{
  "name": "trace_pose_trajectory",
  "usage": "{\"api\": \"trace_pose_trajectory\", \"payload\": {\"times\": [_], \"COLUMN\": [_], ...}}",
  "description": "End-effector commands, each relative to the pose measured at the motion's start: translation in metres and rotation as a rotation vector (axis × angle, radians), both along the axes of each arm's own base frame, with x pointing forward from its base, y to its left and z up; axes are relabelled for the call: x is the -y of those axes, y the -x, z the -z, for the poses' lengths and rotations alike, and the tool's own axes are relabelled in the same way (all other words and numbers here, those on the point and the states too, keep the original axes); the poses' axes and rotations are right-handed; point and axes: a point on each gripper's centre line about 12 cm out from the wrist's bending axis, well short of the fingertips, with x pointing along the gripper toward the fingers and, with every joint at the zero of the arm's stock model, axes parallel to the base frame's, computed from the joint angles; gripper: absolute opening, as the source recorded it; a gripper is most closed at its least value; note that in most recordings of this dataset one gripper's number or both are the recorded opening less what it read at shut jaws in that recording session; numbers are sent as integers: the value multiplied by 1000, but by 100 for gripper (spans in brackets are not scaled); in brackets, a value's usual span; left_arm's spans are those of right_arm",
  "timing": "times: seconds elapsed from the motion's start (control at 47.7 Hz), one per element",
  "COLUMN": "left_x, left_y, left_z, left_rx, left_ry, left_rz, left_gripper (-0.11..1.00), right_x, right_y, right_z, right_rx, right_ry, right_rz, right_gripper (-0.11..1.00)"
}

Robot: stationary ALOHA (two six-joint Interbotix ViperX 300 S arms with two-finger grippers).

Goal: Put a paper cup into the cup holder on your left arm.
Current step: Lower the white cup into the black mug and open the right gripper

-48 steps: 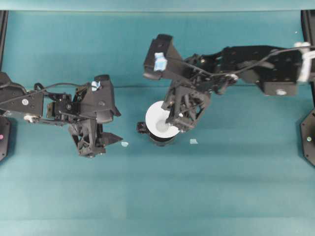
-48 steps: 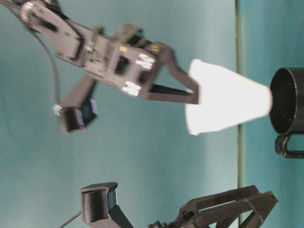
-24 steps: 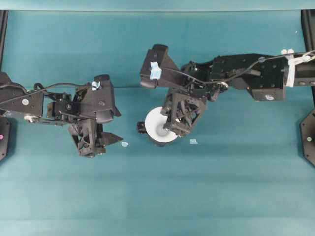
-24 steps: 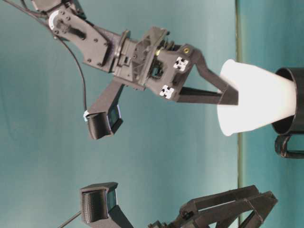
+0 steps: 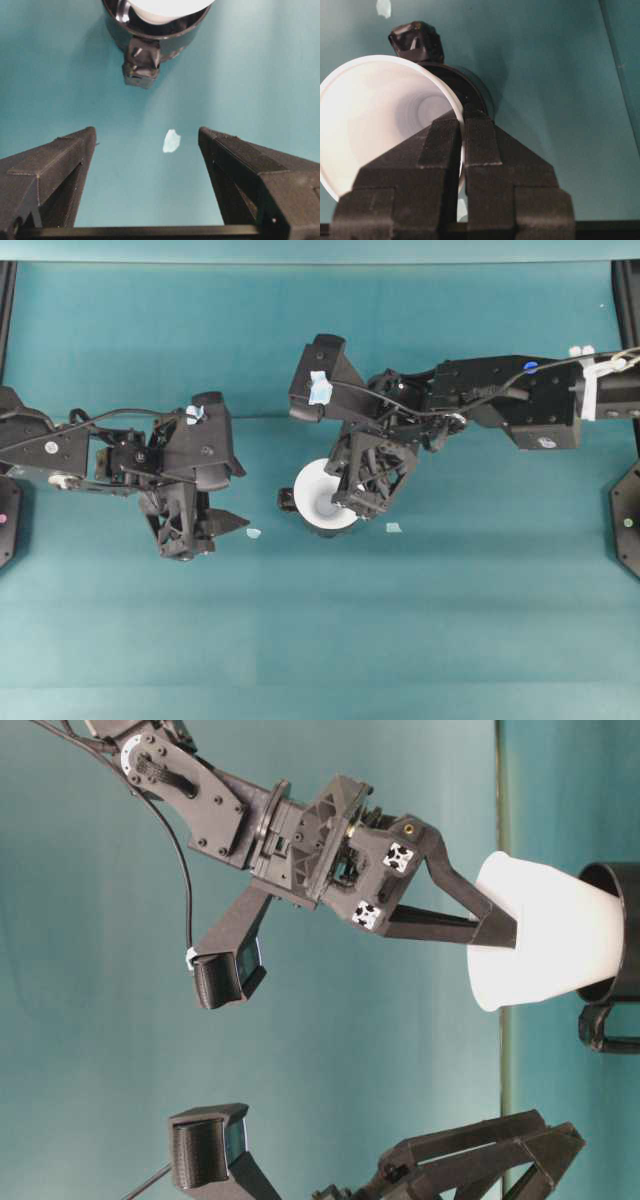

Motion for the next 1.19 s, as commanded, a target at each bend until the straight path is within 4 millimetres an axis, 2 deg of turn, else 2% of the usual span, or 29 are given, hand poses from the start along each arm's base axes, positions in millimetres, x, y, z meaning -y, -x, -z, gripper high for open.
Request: {"api": "trace_pose_trajectory", "payload": {"times": [0.0, 0.251, 0.503, 0.712, 0.796, 0.88, 1.006, 1.069, 1.173], "left_x": [-1, -2, -2, -3, -3, -3, -3, -3, -3], "left_y": [-3, -5, -4, -4, -4, -4, -4, -4, -4], "left_z": [-4, -5, -4, -4, -4, -4, -4, -4, -4], "left_rx": [20, 35, 32, 32, 32, 31, 31, 31, 32], "left_ry": [-4, -5, -5, -5, -5, -4, -5, -5, -5], "left_rz": [2, -1, -3, -6, -6, -4, -6, -6, -6], "left_gripper": [89, 89, 89, 89, 89, 89, 89, 89, 89], "right_x": [1, 3, 3, 4, 4, 5, 7, 8, 10], "right_y": [-2, -3, -3, -4, -4, -4, -5, -5, -7], "right_z": [-5, -5, -5, -5, -5, -5, -6, -6, -7], "right_rx": [17, 15, 18, 21, 24, 26, 34, 40, 55], "right_ry": [-3, -3, -3, -3, -3, -2, -7, -10, -7], "right_rz": [10, 13, 13, 17, 18, 22, 44, 57, 73], "right_gripper": [-4, -2, 7, 29, 42, 59, 77, 81, 82]}}
